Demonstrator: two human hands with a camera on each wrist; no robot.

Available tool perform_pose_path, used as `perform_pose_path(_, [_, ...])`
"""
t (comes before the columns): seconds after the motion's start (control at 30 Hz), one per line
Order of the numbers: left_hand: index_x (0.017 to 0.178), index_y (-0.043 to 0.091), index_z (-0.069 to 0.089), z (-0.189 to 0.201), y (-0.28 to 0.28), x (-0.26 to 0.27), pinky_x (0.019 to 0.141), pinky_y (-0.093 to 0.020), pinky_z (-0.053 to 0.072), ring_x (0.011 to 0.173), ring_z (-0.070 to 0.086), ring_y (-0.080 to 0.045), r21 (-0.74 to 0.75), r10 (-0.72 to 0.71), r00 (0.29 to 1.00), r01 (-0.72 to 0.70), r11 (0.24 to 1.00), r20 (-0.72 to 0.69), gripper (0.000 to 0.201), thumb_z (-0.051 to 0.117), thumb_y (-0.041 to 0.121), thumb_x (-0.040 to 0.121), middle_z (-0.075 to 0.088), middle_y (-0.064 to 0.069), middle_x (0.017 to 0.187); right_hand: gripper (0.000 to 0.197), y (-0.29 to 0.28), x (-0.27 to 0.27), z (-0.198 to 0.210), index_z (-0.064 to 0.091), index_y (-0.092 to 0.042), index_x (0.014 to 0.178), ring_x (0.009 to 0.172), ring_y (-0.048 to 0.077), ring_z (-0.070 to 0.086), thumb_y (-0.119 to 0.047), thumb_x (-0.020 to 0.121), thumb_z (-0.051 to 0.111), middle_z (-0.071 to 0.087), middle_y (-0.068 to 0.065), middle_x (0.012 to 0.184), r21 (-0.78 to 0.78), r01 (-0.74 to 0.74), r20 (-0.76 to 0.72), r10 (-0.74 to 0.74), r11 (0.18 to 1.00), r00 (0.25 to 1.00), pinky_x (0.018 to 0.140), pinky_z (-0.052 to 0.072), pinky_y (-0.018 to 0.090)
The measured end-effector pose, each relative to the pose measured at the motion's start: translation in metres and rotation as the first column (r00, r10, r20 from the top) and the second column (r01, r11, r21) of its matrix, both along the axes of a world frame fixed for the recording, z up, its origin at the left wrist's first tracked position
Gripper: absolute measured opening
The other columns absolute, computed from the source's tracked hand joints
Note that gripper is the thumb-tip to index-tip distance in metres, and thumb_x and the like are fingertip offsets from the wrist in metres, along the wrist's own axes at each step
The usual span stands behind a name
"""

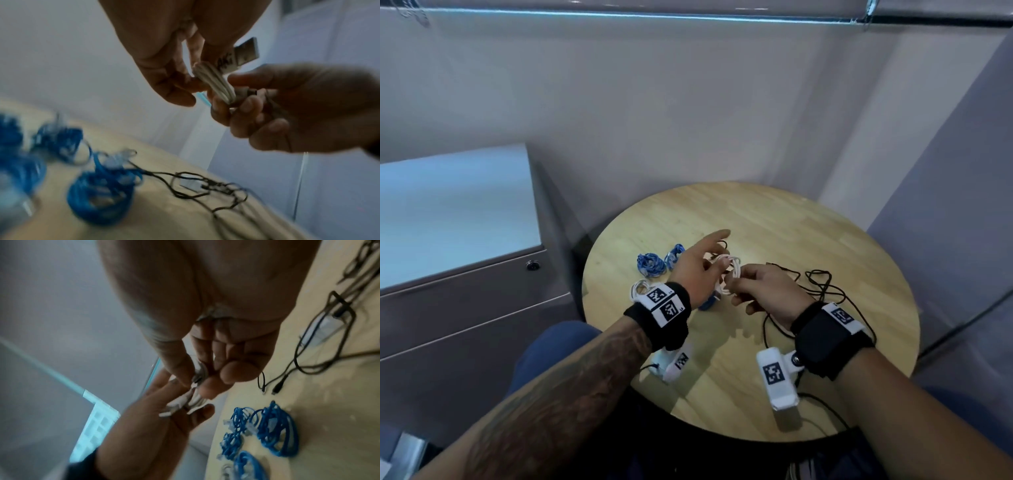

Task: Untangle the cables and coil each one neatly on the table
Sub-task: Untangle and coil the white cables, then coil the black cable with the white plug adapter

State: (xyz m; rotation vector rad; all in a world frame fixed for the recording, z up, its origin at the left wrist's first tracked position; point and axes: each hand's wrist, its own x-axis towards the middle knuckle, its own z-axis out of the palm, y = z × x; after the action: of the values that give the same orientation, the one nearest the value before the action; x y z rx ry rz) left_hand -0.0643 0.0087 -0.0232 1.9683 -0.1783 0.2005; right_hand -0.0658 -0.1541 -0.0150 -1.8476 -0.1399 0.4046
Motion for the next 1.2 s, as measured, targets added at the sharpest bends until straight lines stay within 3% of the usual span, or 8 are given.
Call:
perform_pose_path(0.2, [0.118,0.023,0.066,0.012,0.013,0.004,0.082,-0.029,0.046,0.098,0.06,-0.019,0.576,-0.079,0.997,0.066,0.815,-0.002,0.023,0.054,0.023,0.098,0.06,-0.001,0.117,0.022,-0.002,-0.002,0.0,0.068,-0.014,0.087,0.056,0.011,0.071,-0.019,0.099,0.051,0.075,0.002,0.075,-0.474,-0.057,0.291,0.218,0.879,0.932,0.055,0.05,0.028])
perform_pose_path(0.3, [0.116,0.023,0.068,0.007,0.028,0.005,0.081,-0.035,0.056,0.085,0.065,-0.015,0.494,-0.046,0.983,0.129,0.86,-0.176,0.022,0.057,0.024,0.096,0.066,-0.001,0.117,0.033,-0.007,-0.004,-0.005,0.066,-0.018,0.077,0.057,0.013,0.066,-0.032,0.101,0.048,0.071,-0.002,0.072,-0.649,-0.024,0.358,0.333,0.76,0.872,0.063,0.054,0.034])
perform_pose_path(0.43, [0.11,0.023,0.07,-0.007,0.032,-0.001,0.055,-0.029,0.057,0.061,0.066,-0.013,0.309,-0.022,0.951,0.122,0.943,-0.309,0.02,0.067,0.019,0.091,0.068,0.004,0.1,0.028,-0.011,-0.007,-0.02,0.065,-0.022,0.082,0.069,0.016,0.061,-0.039,0.099,0.051,0.068,-0.002,0.075,-0.73,-0.03,0.364,0.427,0.682,0.828,0.069,0.052,0.037])
perform_pose_path(0.5, [0.099,0.026,0.073,-0.017,0.03,-0.004,0.061,-0.029,0.058,0.067,0.066,-0.009,0.391,0.003,0.95,0.126,0.912,-0.312,0.012,0.07,0.025,0.087,0.071,0.007,0.097,0.027,-0.012,-0.01,-0.03,0.064,-0.025,0.079,0.07,0.015,0.062,-0.042,0.096,0.053,0.069,-0.004,0.074,-0.731,-0.123,0.27,0.45,0.671,0.851,0.071,0.054,0.038])
perform_pose_path(0.6, [0.094,0.03,0.073,-0.028,0.025,-0.006,0.076,-0.028,0.055,0.09,0.067,-0.01,0.564,0.002,0.94,0.202,0.8,-0.34,0.009,0.069,0.032,0.086,0.071,0.01,0.098,0.04,-0.022,0.002,-0.04,0.07,-0.022,0.075,0.067,0.012,0.067,-0.055,0.093,0.055,0.072,-0.005,0.073,-0.662,-0.221,0.102,0.378,0.716,0.92,0.07,0.054,0.034])
perform_pose_path(0.77, [0.119,0.028,0.067,-0.042,0.017,-0.005,0.094,-0.032,0.051,0.108,0.063,-0.02,0.709,0.006,0.918,0.303,0.637,-0.397,0.028,0.062,0.028,0.091,0.065,0.001,0.123,0.025,-0.05,0.051,-0.04,0.071,-0.025,0.084,0.082,0.018,0.064,-0.044,0.094,0.059,0.071,-0.004,0.09,-0.648,0.07,0.259,0.134,0.759,0.956,0.074,0.053,0.033])
perform_pose_path(0.93, [0.121,0.031,0.062,-0.036,0.014,-0.006,0.088,-0.038,0.054,0.104,0.063,-0.024,0.82,0.007,0.921,0.343,0.457,-0.389,0.03,0.052,0.025,0.093,0.064,-0.002,0.121,0.019,-0.087,0.095,-0.042,0.066,-0.023,0.11,0.104,0.027,0.061,-0.027,0.094,0.055,0.066,0.004,0.121,-0.709,0.229,0.302,-0.007,0.667,0.953,0.085,0.049,0.033])
perform_pose_path(1.2, [0.105,0.03,0.067,0.011,-0.021,0.043,0.082,-0.032,0.053,0.093,0.062,-0.014,0.616,-0.027,0.971,0.171,0.769,-0.236,0.019,0.055,0.04,0.094,0.068,0.009,0.105,0.044,-0.118,0.134,-0.076,0.05,-0.024,0.14,0.116,0.032,0.059,-0.034,0.098,0.047,0.054,0.008,0.142,-0.928,0.069,0.109,0.091,0.366,0.99,0.093,0.048,0.035])
